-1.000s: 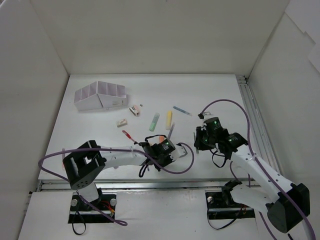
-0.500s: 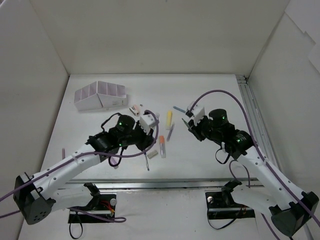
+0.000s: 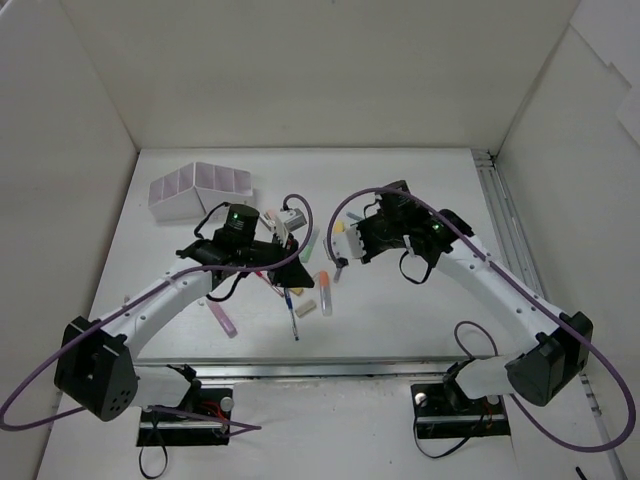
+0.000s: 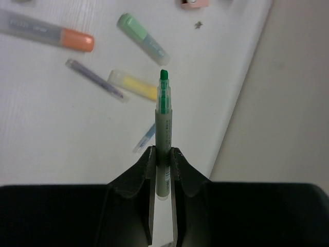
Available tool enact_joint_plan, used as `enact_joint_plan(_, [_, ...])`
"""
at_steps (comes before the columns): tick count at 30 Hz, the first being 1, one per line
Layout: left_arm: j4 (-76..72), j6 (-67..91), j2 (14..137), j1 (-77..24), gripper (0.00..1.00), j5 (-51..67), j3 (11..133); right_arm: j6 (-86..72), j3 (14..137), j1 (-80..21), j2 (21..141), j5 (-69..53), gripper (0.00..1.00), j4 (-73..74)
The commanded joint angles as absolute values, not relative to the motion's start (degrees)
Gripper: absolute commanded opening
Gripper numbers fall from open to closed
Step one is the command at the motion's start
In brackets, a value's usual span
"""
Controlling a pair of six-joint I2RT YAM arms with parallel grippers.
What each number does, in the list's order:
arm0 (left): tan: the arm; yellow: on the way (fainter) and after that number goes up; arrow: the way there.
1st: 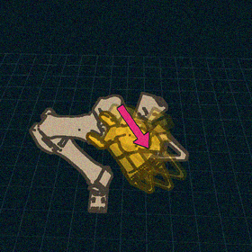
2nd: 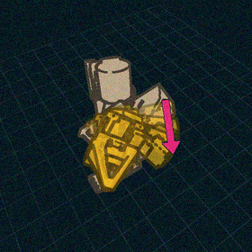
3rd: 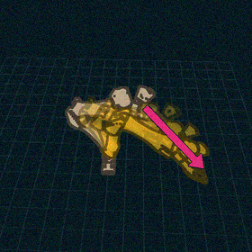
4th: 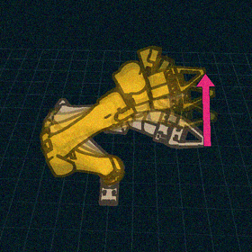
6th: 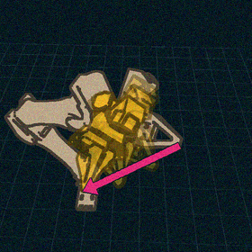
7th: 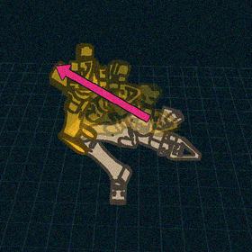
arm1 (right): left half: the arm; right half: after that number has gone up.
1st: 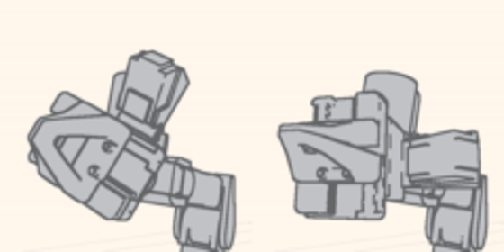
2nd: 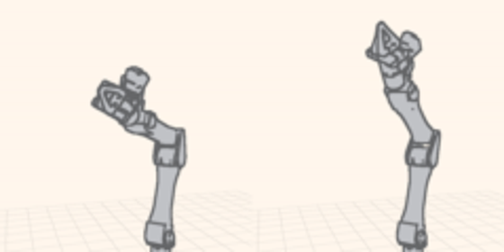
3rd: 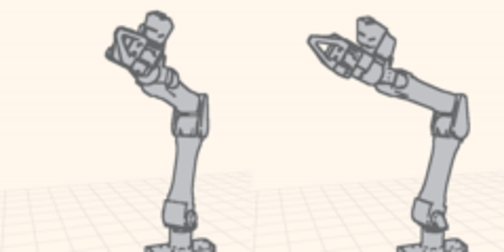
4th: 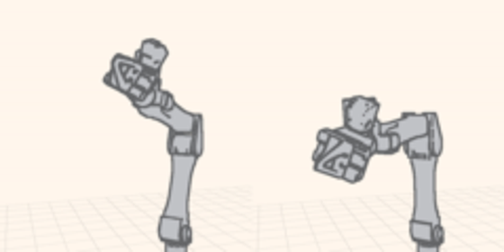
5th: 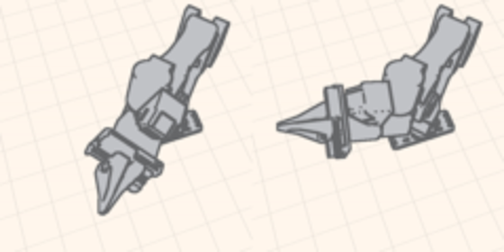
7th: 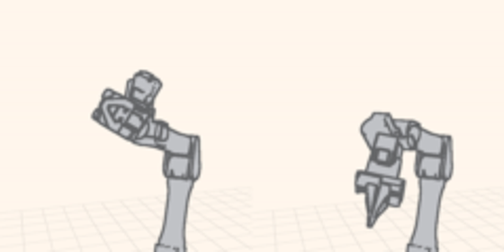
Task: Sort the stationery into containers
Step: Close the pen cap on the pen.
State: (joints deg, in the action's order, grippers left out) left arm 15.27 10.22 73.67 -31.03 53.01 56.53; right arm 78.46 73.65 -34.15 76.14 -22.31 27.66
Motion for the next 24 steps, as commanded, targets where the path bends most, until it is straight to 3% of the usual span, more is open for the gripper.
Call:
enact_joint_plan(1, [11.2, 11.2, 74.6, -30.2, 0.0, 62.9, 60.3, 93.5, 76.1, -36.8, 78.0, -16.6, 0.0, 34.9])
enact_joint_plan(24, [13.5, 14.2, 82.0, -29.7, 0.0, 62.1, 64.9, 99.4, 72.9, -43.2, 77.8, -16.2, 0.0, 36.0])
